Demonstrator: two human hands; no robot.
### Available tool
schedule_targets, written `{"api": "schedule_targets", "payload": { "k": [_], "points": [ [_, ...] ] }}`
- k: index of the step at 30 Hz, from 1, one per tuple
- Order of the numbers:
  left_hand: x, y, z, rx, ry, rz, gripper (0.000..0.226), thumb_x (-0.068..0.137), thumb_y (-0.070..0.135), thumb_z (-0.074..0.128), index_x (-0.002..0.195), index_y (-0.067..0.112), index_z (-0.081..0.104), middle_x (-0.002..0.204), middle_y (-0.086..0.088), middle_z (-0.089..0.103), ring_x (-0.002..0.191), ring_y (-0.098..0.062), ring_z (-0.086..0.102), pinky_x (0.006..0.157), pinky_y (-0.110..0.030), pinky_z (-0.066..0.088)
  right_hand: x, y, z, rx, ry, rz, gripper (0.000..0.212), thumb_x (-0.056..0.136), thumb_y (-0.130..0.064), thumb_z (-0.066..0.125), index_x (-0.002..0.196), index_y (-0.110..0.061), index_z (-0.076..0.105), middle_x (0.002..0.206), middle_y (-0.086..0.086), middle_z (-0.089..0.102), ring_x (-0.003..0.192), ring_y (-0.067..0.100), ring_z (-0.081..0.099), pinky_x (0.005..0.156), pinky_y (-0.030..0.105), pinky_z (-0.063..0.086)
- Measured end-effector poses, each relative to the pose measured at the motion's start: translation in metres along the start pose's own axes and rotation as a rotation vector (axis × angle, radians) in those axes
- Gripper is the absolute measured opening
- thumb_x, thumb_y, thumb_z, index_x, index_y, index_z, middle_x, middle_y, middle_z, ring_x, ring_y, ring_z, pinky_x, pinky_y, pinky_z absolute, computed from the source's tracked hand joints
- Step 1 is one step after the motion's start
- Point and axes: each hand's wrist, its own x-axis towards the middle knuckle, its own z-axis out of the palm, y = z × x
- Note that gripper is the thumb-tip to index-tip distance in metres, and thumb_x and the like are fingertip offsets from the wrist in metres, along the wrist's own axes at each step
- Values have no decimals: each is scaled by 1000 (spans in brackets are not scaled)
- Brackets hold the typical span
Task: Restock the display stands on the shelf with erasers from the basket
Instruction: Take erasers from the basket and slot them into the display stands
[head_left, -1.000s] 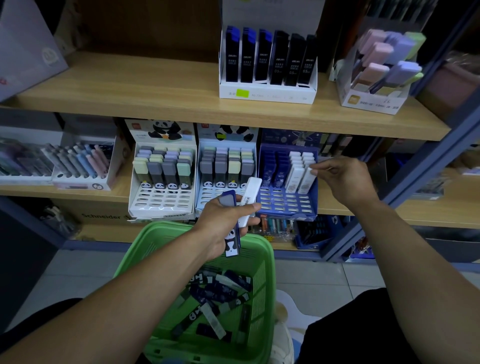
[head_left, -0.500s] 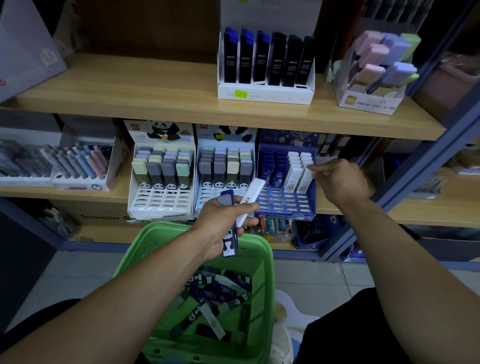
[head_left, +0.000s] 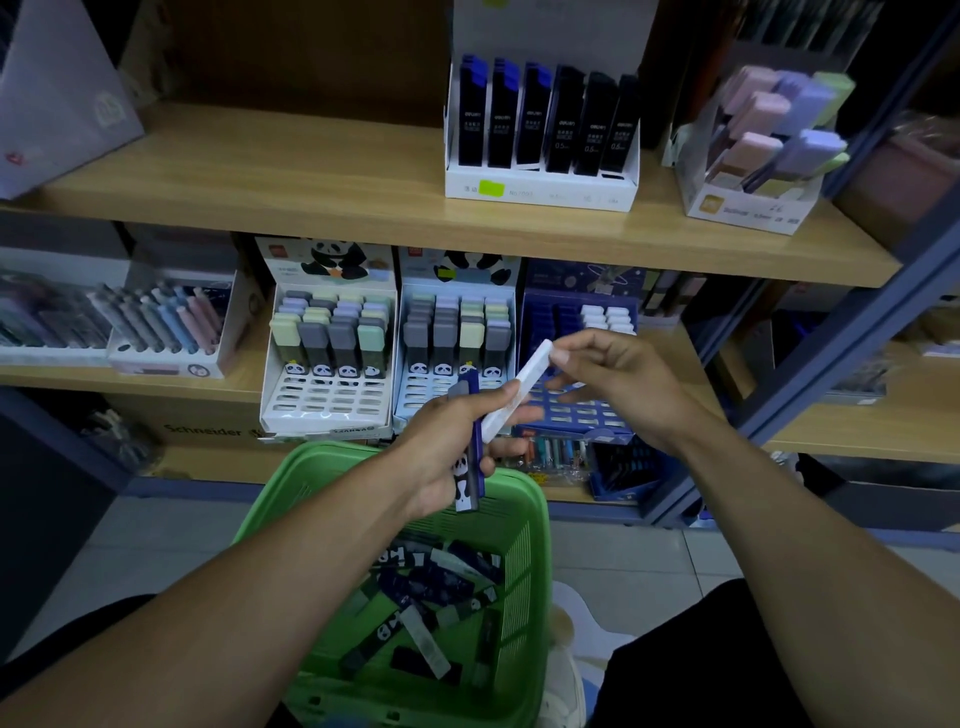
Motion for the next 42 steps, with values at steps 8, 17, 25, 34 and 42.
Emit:
{"api": "schedule_targets", "payload": {
  "k": [8, 17, 25, 34, 42],
  "points": [
    [7, -4, -1, -78, 23, -65, 27, 94, 36, 64, 115, 18, 67, 106, -6, 77, 53, -9, 61, 38, -14, 39, 1, 3, 7, 265, -37, 54, 24, 83, -15, 70, 105, -7, 69, 98, 15, 75, 87, 24, 73, 77, 28, 60],
    [19, -10, -11, -289, 192, -148, 21, 98, 13, 60, 116, 2, 58, 90, -15, 75, 59, -21, 67, 47, -23, 54, 1, 11, -31, 85, 334, -36, 11, 92, -6, 67, 103, -8, 68, 91, 10, 74, 78, 18, 73, 76, 28, 60],
    [20, -11, -9, -428, 72, -222, 20, 97, 5, 42, 108, -4, 56, 102, -26, 72, 71, -33, 74, 74, -38, 60, 7, 34, -55, -288, 342, -47, 17, 90, -17, 73, 93, -34, 70, 108, 7, 69, 99, 21, 69, 87, 39, 58],
    [17, -9, -9, -395, 91, -221, 29, 95, -2, 36, 120, -5, 52, 119, -26, 67, 87, -35, 72, 84, -42, 57, 8, 27, -54, -588, 227, -80, 11, 91, -28, 72, 100, -34, 70, 105, -8, 70, 95, 7, 68, 89, 37, 57],
    [16, -11, -6, -315, 38, -174, 24, 102, -4, 44, 124, -2, 52, 116, -24, 70, 103, -34, 71, 88, -44, 56, 13, 18, -43, -679, 293, -19, 17, 95, -21, 68, 112, -18, 71, 108, 2, 70, 91, 13, 62, 79, 20, 50]
  ]
}}
